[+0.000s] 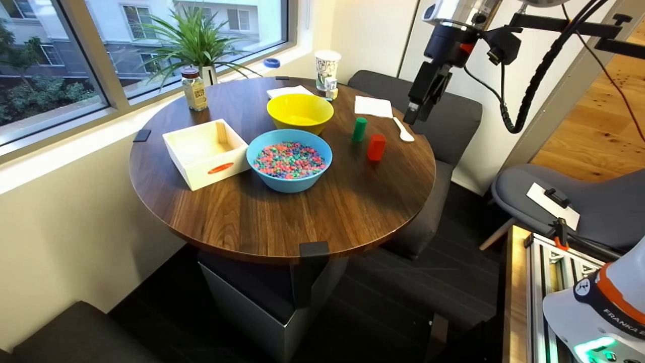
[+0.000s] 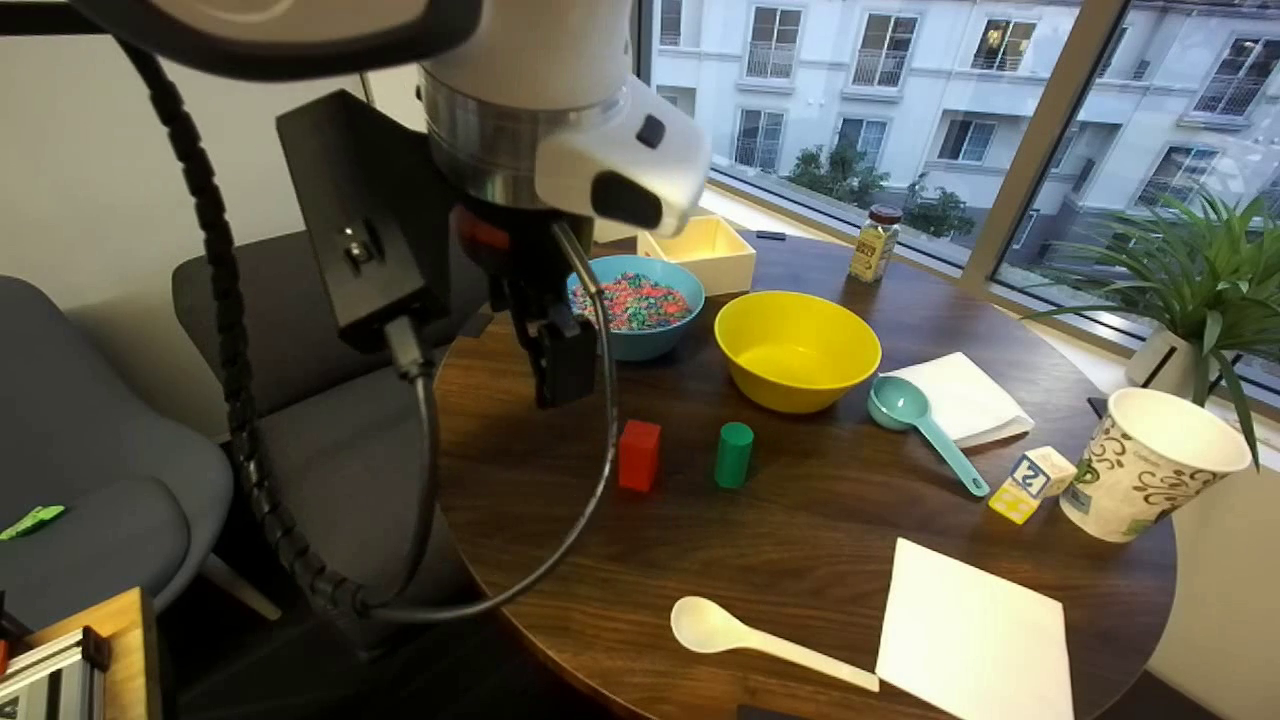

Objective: Pick up the orange rectangular block and place it horizontally on the green cylindrical block

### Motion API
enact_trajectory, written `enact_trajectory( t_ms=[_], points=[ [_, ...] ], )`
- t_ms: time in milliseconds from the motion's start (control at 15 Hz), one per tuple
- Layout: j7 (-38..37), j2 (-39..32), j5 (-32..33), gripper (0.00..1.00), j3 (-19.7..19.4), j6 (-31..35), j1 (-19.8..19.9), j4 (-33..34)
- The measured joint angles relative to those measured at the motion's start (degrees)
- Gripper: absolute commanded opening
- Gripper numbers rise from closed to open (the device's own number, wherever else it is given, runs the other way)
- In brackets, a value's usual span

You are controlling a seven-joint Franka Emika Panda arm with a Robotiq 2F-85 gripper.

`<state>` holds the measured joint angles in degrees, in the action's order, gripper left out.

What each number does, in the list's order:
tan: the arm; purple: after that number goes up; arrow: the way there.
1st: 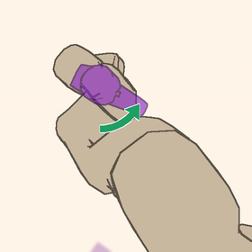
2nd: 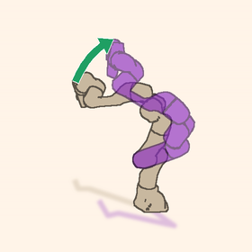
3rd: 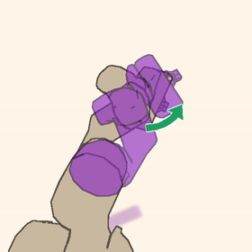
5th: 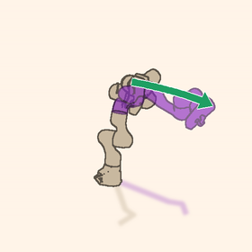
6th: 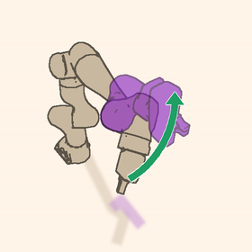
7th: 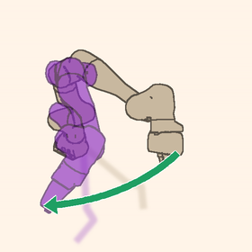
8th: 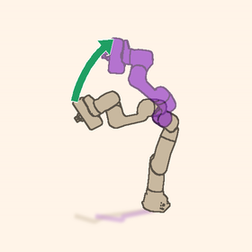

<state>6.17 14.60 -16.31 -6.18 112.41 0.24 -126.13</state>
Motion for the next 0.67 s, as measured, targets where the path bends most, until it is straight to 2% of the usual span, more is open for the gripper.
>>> enact_trajectory(
  t_ms=[200,400,667],
  points=[
    [-5.7,-3.78,0.5,1.0,-0.02,-0.9,2.15,1.03],
    [-11.34,-7.63,0.43,1.0,-0.18,-4.8,3.57,3.24],
    [-11.44,-8.28,0.43,1.0,-0.1,-4.92,3.79,3.68]
  ],
)
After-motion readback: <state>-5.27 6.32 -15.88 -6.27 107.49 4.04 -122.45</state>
